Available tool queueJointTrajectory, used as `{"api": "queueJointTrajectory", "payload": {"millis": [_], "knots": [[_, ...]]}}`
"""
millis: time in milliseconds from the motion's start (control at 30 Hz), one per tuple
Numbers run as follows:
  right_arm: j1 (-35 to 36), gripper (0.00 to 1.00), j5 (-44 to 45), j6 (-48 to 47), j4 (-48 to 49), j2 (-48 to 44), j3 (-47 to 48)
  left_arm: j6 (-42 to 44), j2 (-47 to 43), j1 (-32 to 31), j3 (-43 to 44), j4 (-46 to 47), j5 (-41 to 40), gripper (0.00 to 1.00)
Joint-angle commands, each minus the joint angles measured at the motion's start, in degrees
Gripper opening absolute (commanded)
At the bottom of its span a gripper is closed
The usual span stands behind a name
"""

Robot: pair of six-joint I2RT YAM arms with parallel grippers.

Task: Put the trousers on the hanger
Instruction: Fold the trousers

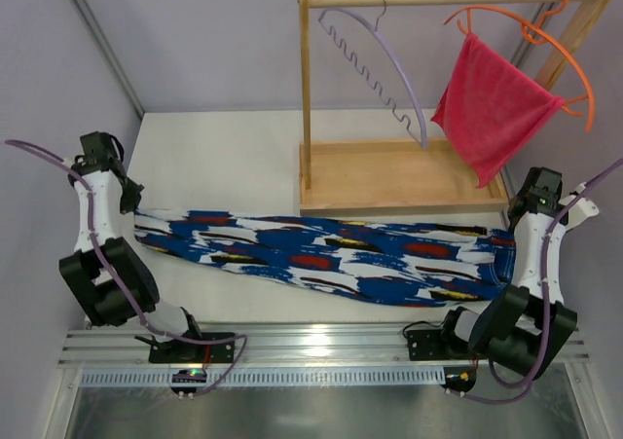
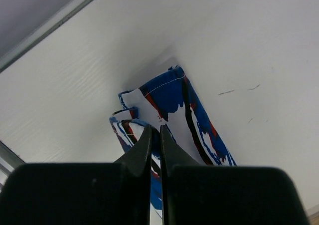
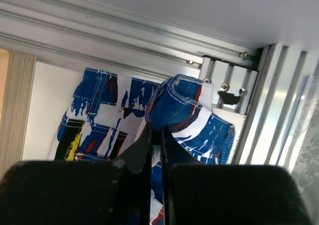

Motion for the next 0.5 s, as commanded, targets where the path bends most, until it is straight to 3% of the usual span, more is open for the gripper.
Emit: {"api": "queueJointTrajectory", "payload": {"millis": [0, 300, 333, 367, 467], "knots": [[-0.2, 0.04, -1.5, 0.2, 6.8, 4.2, 1.9, -1.7, 7.7, 0.3, 4.7, 6.4, 1.4, 0.01], [0.6, 0.04, -6.2, -1.1, 12.7, 15.0, 4.8, -0.4, 27.7, -0.1, 17.7, 7.8, 13.4, 0.03], [0.7, 0.09, -7.3, -1.7, 12.9, 15.4, 4.8, 0.2, 28.2, -0.4, 17.9, 7.9, 13.4, 0.12], [1.0, 0.25, -8.8, -2.0, 13.2, 16.3, 5.0, 0.5, 27.9, -0.7, 17.5, 8.6, 13.1, 0.16], [3.1, 0.37, -12.4, -3.7, 13.8, 15.9, 6.1, 1.9, 23.5, -1.1, 13.8, 11.0, 10.8, 0.34]]}}
